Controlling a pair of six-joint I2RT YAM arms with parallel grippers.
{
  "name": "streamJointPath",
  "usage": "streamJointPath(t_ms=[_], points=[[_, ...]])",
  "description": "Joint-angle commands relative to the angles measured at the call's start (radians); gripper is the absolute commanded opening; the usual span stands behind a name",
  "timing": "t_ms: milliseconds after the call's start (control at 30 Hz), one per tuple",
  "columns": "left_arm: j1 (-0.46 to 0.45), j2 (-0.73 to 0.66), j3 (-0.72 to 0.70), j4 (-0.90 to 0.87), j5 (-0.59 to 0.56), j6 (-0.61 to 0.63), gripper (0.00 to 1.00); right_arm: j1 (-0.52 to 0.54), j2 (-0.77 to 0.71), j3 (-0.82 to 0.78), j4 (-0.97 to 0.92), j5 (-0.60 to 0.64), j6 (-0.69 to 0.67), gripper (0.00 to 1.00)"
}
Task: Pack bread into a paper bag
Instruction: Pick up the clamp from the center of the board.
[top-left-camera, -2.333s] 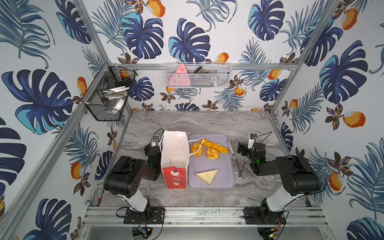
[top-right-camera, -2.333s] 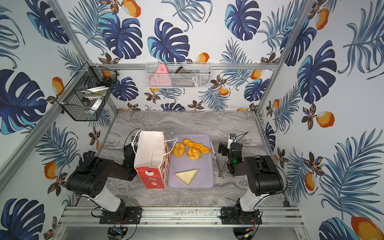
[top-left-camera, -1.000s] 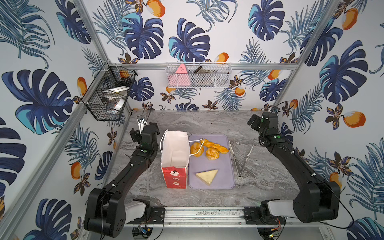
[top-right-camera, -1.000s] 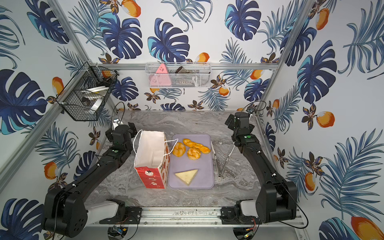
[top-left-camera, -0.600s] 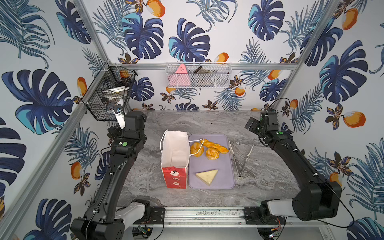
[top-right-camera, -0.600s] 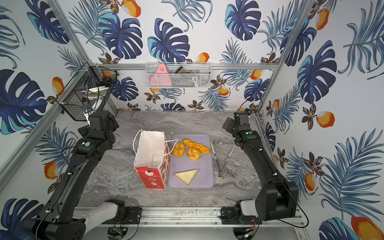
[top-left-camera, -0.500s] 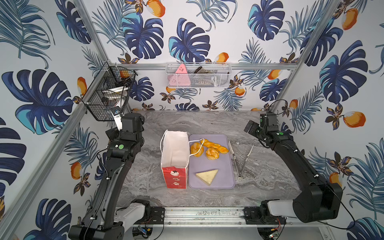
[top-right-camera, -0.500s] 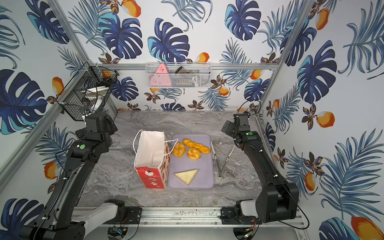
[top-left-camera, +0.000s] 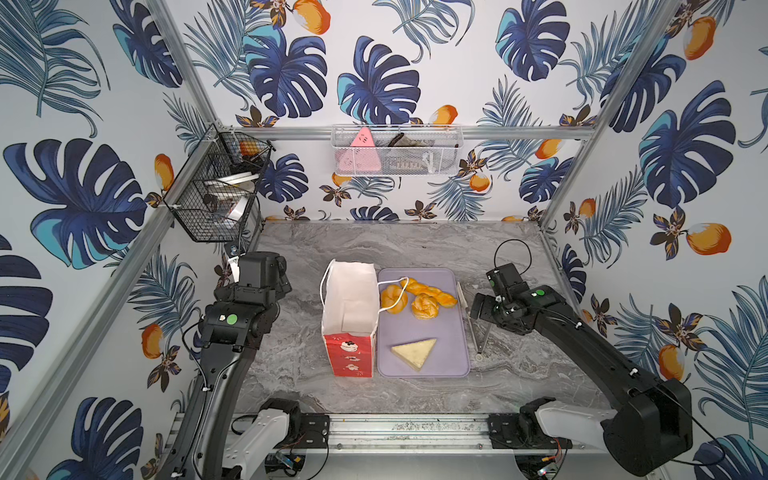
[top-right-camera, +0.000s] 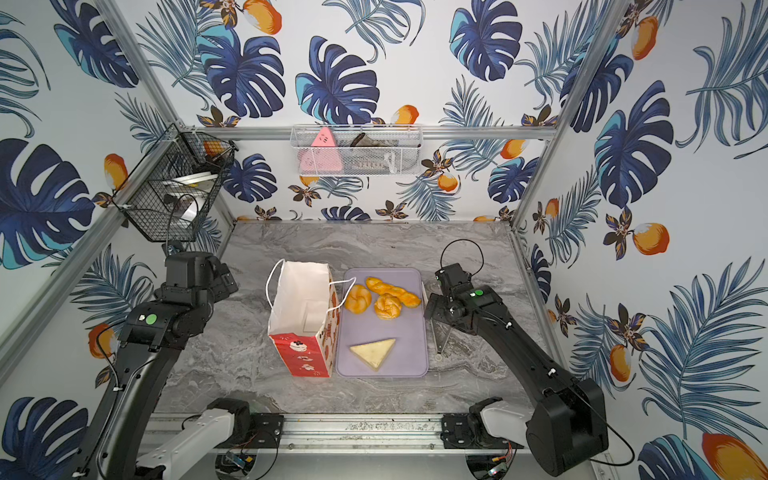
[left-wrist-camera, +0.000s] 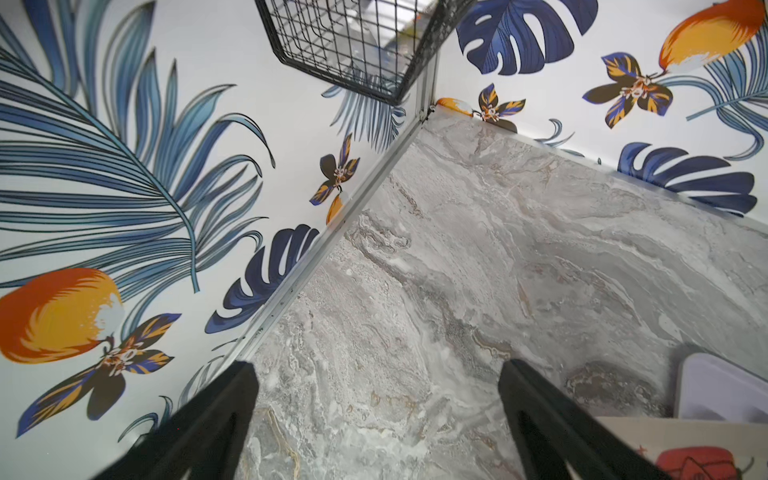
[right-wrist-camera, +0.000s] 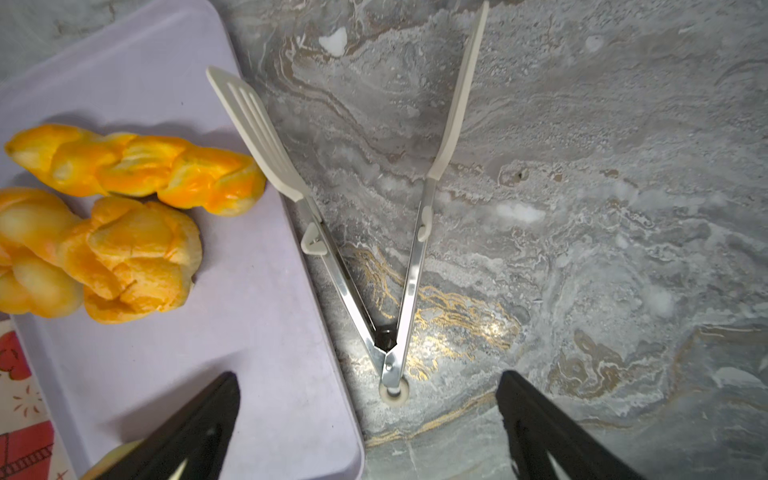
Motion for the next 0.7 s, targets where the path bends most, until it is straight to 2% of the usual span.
streamJointPath(t_ms=[0, 167, 467, 667], points=[[0.002, -0.013, -0.008, -0.001, 0.026, -0.019, 0.99, 0.008, -0.001, -0.012, -0.072, 0.005, 0.029, 1.0], [0.002, -0.002, -0.036, 0.007, 0.067, -0.026, 0.99, 0.005, 0.014, -0.077, -0.021, -0.035, 0.025, 1.0], [0.002, 0.008, -0.051, 0.032, 0.064, -0.019, 0.99, -0.018, 0.186, -0.086, 0.066, -0.111, -0.033, 1.0], [0.002, 0.017, -0.051, 0.047, 0.059, -0.006, 0.99, -0.104, 0.264, -0.04, 0.092, -0.15, -0.091, 1.0]])
